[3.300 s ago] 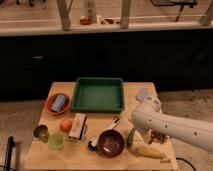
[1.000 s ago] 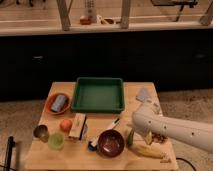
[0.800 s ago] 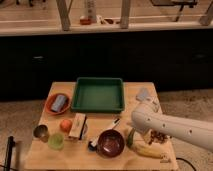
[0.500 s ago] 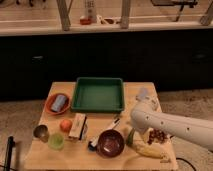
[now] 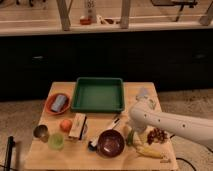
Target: Place pepper in tray
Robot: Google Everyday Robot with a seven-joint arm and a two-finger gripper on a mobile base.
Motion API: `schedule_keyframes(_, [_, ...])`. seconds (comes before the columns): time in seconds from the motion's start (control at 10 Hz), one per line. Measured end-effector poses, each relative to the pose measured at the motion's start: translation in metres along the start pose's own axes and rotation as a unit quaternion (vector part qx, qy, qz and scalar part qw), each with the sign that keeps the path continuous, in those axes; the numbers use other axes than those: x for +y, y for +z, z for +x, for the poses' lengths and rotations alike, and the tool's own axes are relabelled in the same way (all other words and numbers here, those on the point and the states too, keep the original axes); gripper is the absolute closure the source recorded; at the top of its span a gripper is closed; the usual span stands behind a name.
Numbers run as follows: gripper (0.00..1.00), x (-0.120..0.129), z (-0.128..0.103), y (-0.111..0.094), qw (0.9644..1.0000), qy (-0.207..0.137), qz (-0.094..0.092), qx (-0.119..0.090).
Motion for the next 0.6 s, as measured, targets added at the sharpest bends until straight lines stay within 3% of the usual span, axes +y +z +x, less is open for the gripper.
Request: schedule_keyframes(0.6, [0.86,-0.0009,0.0053,0.0053,0.9998,0.012,-0.014,-0.002])
